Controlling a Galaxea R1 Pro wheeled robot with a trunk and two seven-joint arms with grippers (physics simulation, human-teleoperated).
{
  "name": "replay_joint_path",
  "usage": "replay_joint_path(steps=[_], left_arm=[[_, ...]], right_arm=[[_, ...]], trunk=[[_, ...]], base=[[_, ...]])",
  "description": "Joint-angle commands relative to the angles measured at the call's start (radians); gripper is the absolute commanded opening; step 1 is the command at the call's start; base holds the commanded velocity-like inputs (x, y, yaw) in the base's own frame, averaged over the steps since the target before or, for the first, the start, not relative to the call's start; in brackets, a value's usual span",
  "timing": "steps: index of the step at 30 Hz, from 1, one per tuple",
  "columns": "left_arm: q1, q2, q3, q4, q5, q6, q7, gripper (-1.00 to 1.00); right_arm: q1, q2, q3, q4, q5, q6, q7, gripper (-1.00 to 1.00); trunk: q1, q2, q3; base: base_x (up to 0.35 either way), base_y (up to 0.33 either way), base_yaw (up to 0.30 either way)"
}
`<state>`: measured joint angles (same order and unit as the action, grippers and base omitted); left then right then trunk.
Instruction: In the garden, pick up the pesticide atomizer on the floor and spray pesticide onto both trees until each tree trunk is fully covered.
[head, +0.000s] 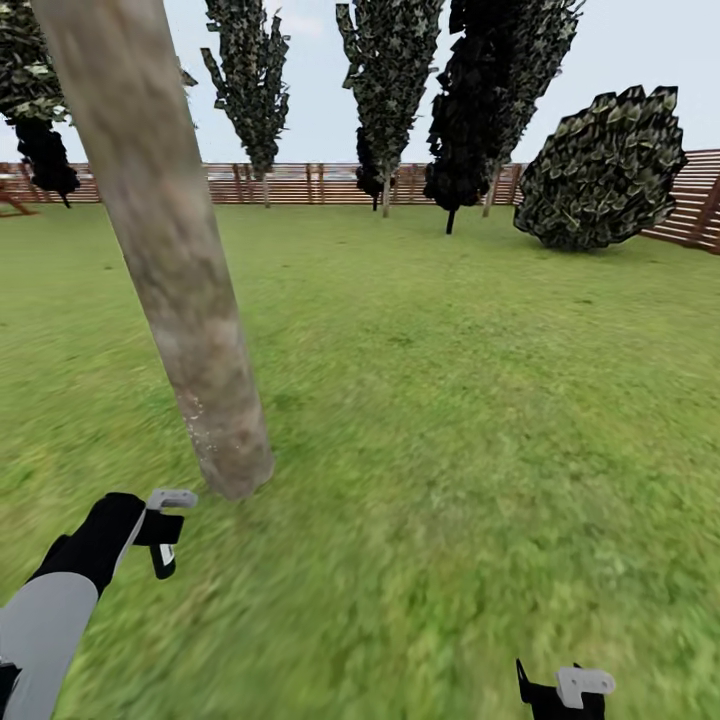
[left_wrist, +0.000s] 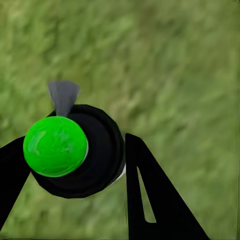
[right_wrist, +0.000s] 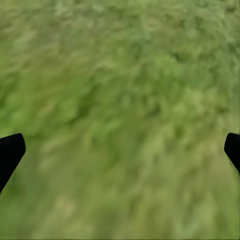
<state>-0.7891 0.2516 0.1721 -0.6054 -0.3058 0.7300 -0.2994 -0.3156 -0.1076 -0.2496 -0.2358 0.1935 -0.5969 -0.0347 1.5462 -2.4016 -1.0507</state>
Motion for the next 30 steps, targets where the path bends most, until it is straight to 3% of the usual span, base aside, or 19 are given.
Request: replay_joint_path(steps=[1,8,17,30], left_arm=[[-0.001,-0.002,0.005,-0.002,-0.011,0.003,-0.008,-1.0],[-0.001,-0.006,0.004,-0.007,0.02,0.003,-0.006,-1.0],[-0.001,-0.006,0.004,-0.007,0.024,0.003,-0.006,-1.0],[-0.001,-0.006,0.004,-0.005,0.024,0.002,-0.006,-1.0]], right_arm=[[0.0,0.0,-0.005,0.001,0.011,-0.003,-0.004,1.0],[-0.001,0.0,-0.005,0.001,0.011,-0.003,-0.004,1.0],[0.0,0.001,-0.005,0.001,0.011,-0.003,-0.004,1.0],[0.0,0.002,-0.005,0.001,0.011,-0.003,-0.004,1.0]], trunk=[[0.0,0.0,-0.001],[0.0,0.0,-0.001],[0.0,0.0,-0.001],[0.0,0.0,-0.001]], base=[[0.187,-0.236,0.277],[0.165,-0.238,0.061],[0.074,-0.259,0.022],[0.045,-0.27,0.268]])
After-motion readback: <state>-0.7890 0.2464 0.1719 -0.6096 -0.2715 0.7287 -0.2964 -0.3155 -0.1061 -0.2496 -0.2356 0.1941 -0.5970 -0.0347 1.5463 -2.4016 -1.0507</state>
